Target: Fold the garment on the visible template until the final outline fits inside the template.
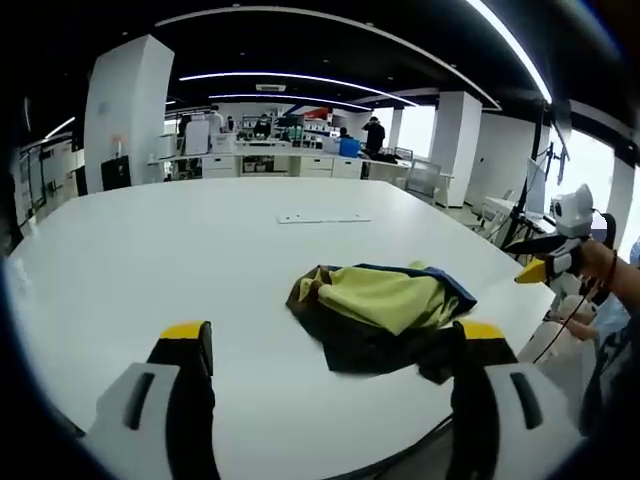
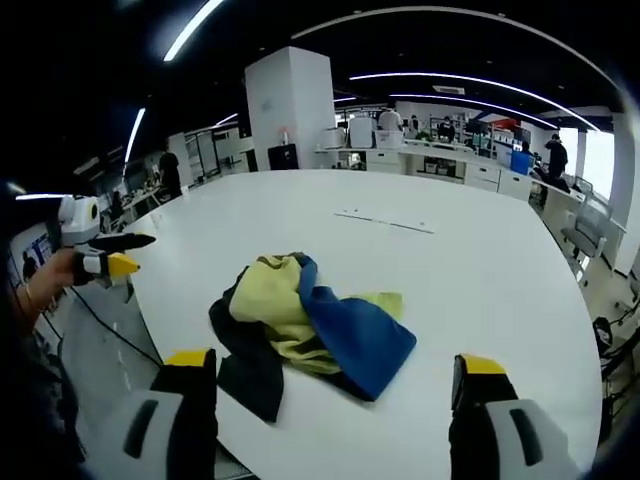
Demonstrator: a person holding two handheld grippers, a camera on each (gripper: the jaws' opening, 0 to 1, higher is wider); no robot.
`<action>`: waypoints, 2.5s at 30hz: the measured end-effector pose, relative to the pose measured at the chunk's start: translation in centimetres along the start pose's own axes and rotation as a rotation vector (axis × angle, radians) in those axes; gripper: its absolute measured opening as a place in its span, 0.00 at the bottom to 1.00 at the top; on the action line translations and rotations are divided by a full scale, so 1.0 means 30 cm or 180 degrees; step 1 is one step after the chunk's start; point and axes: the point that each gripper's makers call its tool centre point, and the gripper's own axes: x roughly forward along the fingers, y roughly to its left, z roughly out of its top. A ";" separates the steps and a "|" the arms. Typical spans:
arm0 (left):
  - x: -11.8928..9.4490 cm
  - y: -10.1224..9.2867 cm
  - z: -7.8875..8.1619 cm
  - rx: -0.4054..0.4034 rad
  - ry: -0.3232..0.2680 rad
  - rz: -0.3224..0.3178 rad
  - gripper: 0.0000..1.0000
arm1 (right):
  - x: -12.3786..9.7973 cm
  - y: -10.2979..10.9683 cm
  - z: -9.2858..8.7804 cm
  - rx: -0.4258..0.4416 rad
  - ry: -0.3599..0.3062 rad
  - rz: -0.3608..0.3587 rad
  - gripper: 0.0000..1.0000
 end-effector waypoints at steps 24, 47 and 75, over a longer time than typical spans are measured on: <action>0.004 0.008 -0.012 0.0001 0.0023 0.0041 0.93 | 0.004 0.001 -0.004 -0.0020 -0.0016 0.0034 0.96; 0.038 0.016 -0.034 0.0052 0.0087 0.0051 0.79 | 0.041 0.006 -0.013 0.0004 0.0030 0.0134 0.88; 0.165 0.026 -0.066 0.0117 0.0219 -0.0070 0.66 | 0.168 0.031 0.016 -0.0105 0.0126 0.0379 0.76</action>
